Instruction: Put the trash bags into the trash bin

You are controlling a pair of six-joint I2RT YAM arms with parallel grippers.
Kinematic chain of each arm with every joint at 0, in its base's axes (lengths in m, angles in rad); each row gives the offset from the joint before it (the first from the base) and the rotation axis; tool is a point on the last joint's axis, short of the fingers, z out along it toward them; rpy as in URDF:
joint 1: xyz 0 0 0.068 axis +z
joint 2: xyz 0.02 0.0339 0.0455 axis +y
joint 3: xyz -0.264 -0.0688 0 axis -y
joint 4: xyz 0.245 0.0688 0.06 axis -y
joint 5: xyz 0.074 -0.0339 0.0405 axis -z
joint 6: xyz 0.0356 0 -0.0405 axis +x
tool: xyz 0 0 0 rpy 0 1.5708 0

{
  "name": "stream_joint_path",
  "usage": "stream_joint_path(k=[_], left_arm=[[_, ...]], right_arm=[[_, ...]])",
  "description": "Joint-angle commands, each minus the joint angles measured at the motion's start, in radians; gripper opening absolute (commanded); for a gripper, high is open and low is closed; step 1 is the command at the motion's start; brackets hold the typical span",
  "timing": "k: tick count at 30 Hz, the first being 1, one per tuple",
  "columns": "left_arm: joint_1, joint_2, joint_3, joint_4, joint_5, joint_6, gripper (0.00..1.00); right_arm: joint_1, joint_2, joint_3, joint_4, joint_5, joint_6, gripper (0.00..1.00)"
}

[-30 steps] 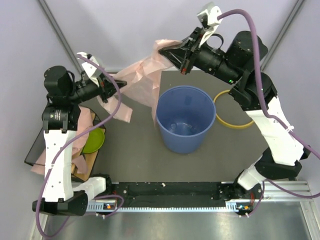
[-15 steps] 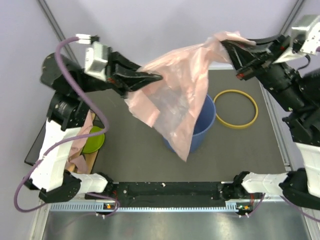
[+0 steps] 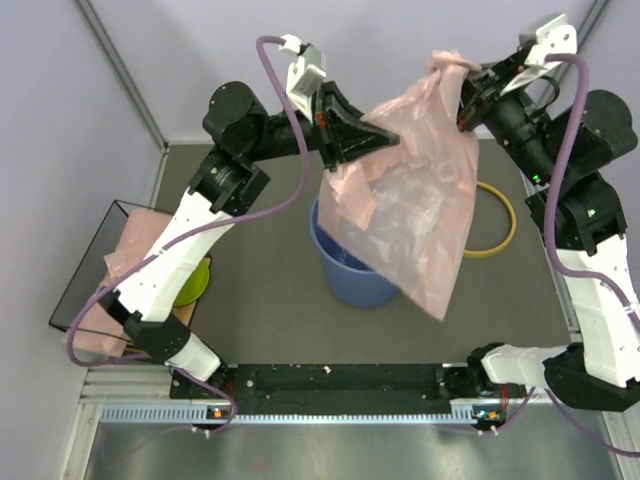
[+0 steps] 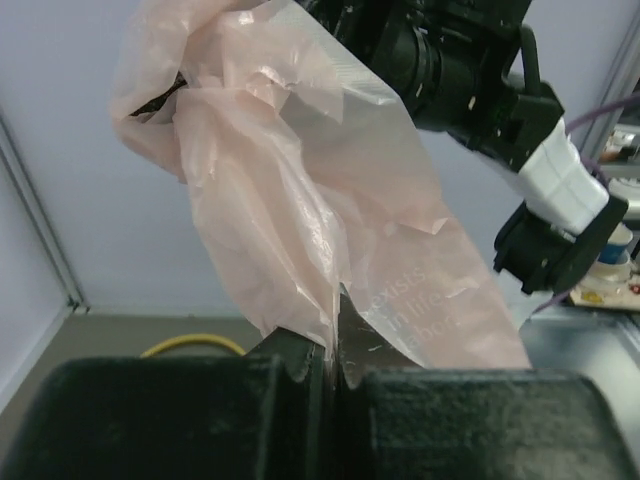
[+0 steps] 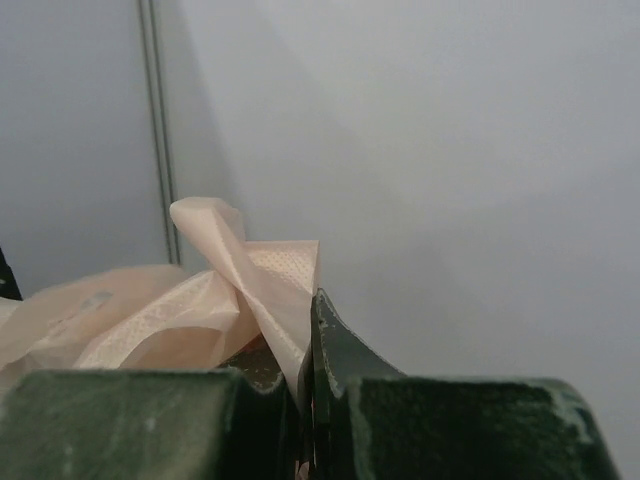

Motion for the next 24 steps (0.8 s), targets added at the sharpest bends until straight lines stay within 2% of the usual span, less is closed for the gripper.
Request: stream_joint_path(k=[1,2,6,9,14,18,21,23,24], left_arm=[[-0.011,0.091,0.086,0.337,-0.053,-0.341,0.00],[-0.017,0.102,0.081,0.404,-0.065,-0.362,0.00],[-0.034,0.130,0.037,0.434,-0.088,-0.368,0.00],[-0.016,0.058,-0.135,0.451,-0.116,-0.319,0.00],[0.095,-0.103,-0.408,0.391,-0.234,-0.189,0.00],[0.216,-0.192,-0.522,0.375,-0.266,-0.143,0.00],[0.264,-0.254,-0.537,0.324,-0.262,0.009,0.00],[0.264,-0.284,-0.514,0.232,-0.263,0.092,0.00],[0.264,-0.303,-0.505,0.200,-0.274,0.190,0.00]], right_arm=[[-0.006,0.027,0.181,0.105,-0.036,-0.013,0.00],[-0.008,0.042,0.189,0.111,-0.040,-0.018,0.00],[-0.006,0.079,0.193,0.128,-0.048,-0.022,0.00],[-0.006,0.090,0.119,0.161,-0.074,-0.022,0.00],[-0.008,0.128,0.012,0.295,-0.145,0.019,0.00],[-0.005,0.217,0.064,0.359,-0.189,0.111,0.00],[-0.002,0.315,0.164,0.365,-0.208,0.186,0.00],[0.006,0.366,0.193,0.367,-0.226,0.236,0.00],[0.010,0.375,0.193,0.375,-0.234,0.254,0.00]])
